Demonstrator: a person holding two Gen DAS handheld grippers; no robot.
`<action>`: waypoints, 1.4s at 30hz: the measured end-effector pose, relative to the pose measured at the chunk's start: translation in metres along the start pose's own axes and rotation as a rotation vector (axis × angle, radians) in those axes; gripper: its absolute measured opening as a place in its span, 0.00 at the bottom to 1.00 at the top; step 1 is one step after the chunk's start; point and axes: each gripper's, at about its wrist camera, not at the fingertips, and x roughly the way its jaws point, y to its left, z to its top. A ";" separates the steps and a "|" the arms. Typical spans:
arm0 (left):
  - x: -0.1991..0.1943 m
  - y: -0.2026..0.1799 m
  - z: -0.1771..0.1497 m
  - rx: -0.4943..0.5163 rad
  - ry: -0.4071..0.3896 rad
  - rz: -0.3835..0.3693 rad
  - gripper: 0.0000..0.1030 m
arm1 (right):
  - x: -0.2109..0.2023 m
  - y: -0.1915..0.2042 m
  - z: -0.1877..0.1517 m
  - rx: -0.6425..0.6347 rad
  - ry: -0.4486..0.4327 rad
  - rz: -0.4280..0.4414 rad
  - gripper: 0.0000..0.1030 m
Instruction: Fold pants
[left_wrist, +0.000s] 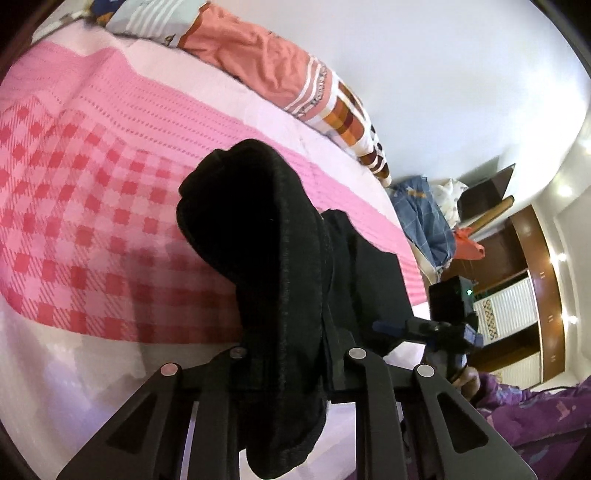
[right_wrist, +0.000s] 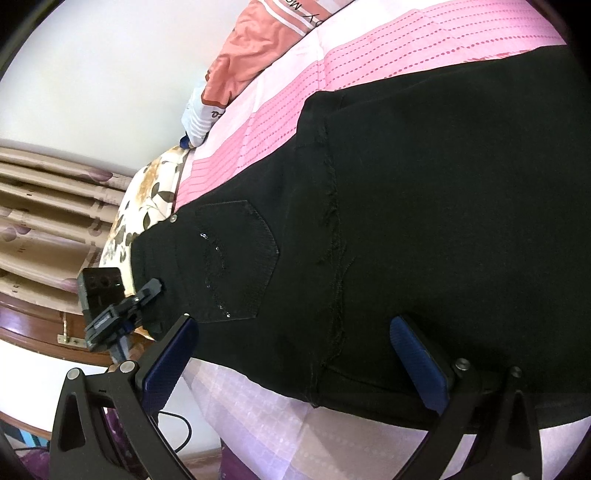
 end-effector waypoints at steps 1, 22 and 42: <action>0.000 -0.006 0.001 0.006 -0.002 0.004 0.20 | 0.000 0.000 0.000 0.000 0.000 0.004 1.00; 0.008 -0.068 0.001 0.083 -0.020 0.194 0.20 | 0.000 -0.004 0.002 -0.015 0.001 0.054 1.00; 0.025 -0.124 0.000 0.188 -0.059 0.274 0.20 | -0.006 -0.009 0.002 -0.022 0.011 0.098 1.00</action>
